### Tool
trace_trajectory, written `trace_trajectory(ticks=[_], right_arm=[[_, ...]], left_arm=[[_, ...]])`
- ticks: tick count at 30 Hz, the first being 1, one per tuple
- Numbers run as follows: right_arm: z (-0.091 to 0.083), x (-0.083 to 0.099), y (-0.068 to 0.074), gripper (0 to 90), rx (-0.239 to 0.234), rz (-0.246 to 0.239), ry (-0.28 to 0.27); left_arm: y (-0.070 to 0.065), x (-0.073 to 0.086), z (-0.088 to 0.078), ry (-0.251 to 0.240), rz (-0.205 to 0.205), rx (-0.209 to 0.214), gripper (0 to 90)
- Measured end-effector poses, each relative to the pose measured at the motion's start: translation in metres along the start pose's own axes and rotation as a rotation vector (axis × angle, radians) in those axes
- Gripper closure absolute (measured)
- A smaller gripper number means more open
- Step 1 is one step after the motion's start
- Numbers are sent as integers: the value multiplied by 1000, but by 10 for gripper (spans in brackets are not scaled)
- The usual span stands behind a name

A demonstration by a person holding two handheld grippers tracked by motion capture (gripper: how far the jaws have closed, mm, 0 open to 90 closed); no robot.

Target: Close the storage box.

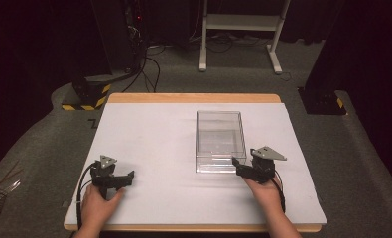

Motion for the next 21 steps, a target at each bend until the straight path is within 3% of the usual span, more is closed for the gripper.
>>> trace_trajectory(ticks=[21], right_arm=[[-25, 11, 1, 200, -13, 0, -21]], left_arm=[[0, 0, 0, 0, 1, 0, 13]])
Point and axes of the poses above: each handheld gripper's, and its own axes: z roughly forward along the jaws, x roughly out of its underside, y roughly to its left, the point moved 9 cm from there along z, roughly forward along the jaws, and after that the axes turned 9 degrees about x, right-handed, at the moved point
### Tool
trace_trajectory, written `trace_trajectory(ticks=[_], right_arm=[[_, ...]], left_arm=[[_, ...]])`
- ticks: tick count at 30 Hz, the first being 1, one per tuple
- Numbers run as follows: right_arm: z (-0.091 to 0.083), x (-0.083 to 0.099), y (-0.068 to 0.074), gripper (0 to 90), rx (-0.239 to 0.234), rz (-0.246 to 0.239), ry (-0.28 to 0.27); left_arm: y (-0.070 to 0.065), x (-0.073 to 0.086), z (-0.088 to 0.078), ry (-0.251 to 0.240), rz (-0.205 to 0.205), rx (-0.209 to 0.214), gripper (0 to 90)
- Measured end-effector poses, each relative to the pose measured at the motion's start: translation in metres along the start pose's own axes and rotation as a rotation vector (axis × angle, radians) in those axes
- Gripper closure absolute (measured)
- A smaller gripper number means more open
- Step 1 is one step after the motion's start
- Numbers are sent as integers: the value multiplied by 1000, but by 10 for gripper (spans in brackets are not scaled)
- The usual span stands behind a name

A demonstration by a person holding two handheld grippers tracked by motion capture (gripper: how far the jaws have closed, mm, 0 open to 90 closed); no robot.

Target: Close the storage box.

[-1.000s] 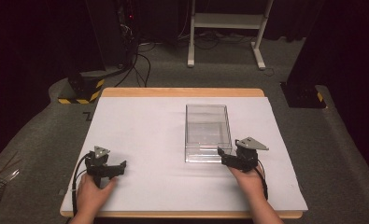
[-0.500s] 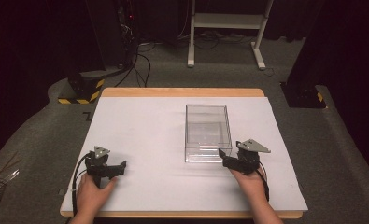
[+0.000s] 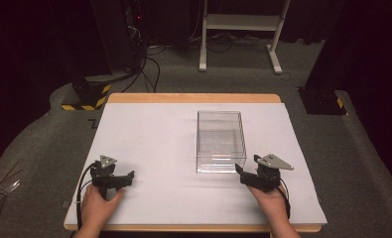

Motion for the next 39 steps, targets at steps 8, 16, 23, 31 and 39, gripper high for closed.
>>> trace_trajectory(ticks=[8, 16, 23, 31, 39], right_arm=[[-18, 6, -11, 203, 14, -1, -7], [-27, 18, -32, 207, 53, 4, 15], [-27, 39, -53, 211, 98, 17, 61], [-22, 63, -67, 216, 139, 13, 133], [-19, 67, -63, 250, 161, -32, 161]], left_arm=[[0, 0, 0, 0, 0, 0, 13], [0, 0, 0, 0, 0, 0, 13], [0, 0, 0, -1, 0, 0, 13], [0, 0, 0, -1, 1, 0, 13], [0, 0, 0, 0, 1, 0, 13]])
Point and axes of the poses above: each handheld gripper's, and its own axes: z roughly forward along the jaws, x roughly out of its underside, y roughly to its left, the point moved 9 cm from there along z, roughly forward along the jaws, and after that the axes turned 9 degrees about x, right-handed, at the moved point
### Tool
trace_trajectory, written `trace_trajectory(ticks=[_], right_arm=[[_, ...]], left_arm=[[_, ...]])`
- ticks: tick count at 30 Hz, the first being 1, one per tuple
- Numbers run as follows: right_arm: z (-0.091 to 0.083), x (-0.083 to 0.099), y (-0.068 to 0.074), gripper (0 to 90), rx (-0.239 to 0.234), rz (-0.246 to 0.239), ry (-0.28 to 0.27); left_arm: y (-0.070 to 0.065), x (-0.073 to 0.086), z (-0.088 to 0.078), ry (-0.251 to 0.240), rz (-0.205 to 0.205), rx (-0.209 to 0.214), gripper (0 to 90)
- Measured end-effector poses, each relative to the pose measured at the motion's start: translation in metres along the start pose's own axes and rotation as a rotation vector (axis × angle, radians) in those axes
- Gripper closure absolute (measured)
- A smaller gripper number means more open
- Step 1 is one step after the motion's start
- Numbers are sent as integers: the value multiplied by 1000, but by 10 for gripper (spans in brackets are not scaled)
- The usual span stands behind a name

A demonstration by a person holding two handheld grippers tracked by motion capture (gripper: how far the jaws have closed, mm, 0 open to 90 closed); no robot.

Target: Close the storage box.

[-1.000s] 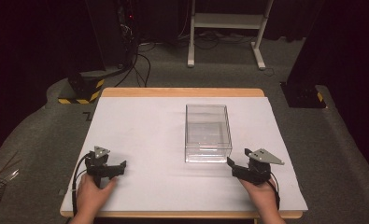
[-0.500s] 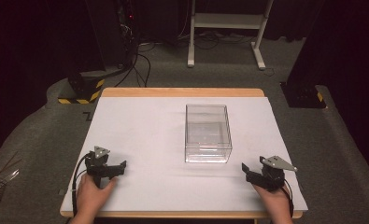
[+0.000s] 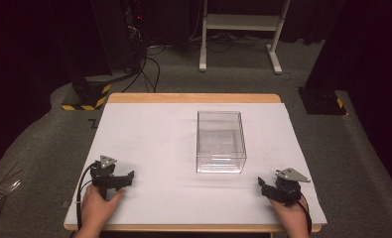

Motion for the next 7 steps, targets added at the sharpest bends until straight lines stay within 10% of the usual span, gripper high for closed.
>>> trace_trajectory(ticks=[7], right_arm=[[0, 0, -1, 251, -12, 17, -3]], left_arm=[[0, 0, 0, -1, -3, 0, 13]])
Point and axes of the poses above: each handheld gripper's, and its own axes: z roughly forward along the jaws, x roughly out of its underside, y roughly to its left, the point moved 9 cm from there along z, roughly forward along the jaws, and after that the axes turned 9 degrees about x, right-handed, at the moved point
